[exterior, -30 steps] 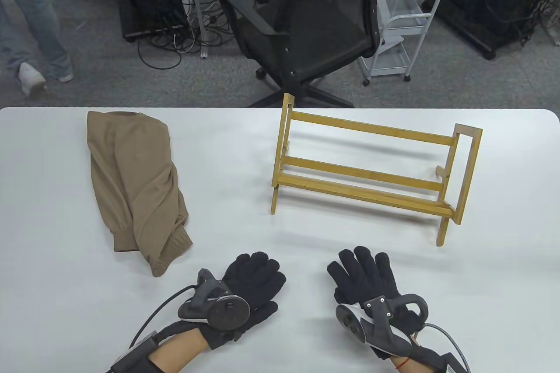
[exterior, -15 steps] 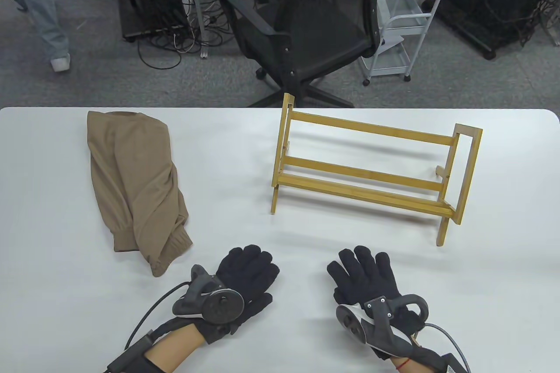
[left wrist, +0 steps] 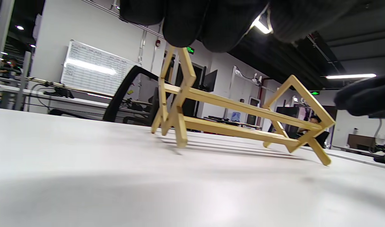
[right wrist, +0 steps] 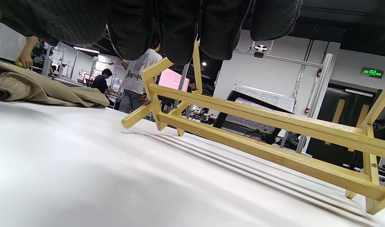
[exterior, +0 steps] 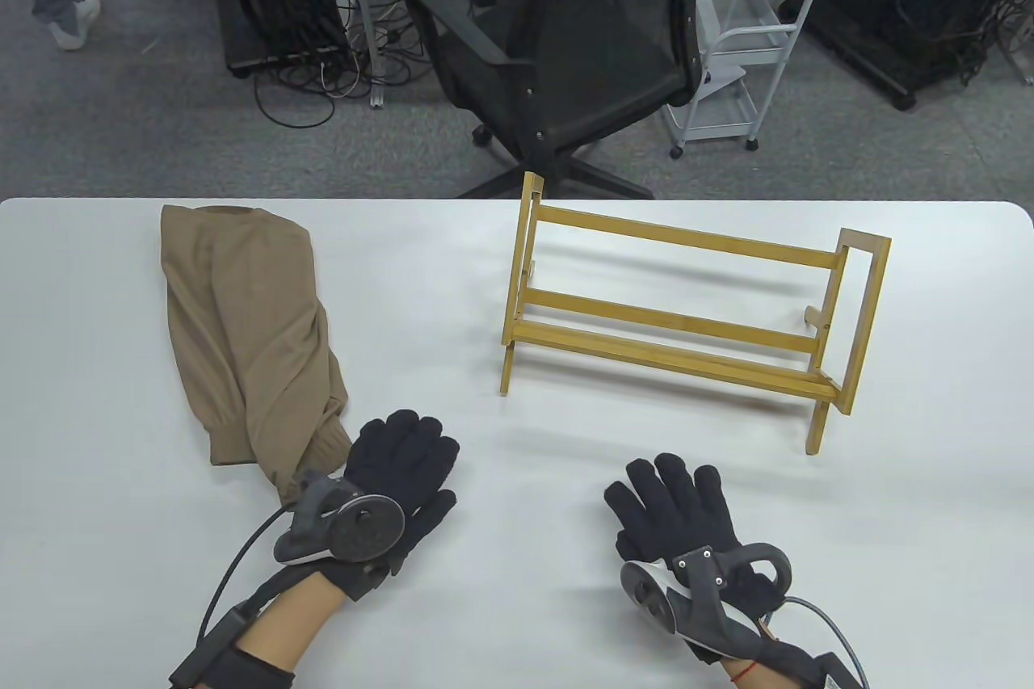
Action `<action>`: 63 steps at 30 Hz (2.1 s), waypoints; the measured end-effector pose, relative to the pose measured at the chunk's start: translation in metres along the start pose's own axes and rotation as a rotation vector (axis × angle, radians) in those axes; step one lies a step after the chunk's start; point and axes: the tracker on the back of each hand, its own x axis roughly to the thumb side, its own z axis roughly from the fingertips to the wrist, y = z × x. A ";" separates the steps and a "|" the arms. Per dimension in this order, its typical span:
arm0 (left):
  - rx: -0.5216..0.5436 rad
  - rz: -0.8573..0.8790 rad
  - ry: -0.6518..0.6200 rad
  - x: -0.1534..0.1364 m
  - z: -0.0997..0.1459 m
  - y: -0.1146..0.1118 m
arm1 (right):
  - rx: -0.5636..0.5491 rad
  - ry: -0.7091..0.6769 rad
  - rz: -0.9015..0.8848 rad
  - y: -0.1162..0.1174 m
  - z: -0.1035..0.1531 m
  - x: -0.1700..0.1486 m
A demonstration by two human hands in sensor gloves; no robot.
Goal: Hang shorts on book rack
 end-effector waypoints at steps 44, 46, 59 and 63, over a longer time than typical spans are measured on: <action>-0.304 0.079 0.794 -0.159 0.052 -0.019 | 0.019 0.000 -0.008 0.001 -0.002 -0.002; -0.353 0.065 0.804 -0.158 0.050 -0.022 | 0.024 0.000 -0.009 0.001 -0.002 -0.001; -0.240 -0.155 0.684 -0.140 0.034 -0.022 | 0.032 0.006 -0.005 0.001 -0.004 -0.002; -0.203 -0.188 0.658 -0.135 0.032 -0.021 | 0.032 0.012 -0.007 0.001 -0.004 -0.003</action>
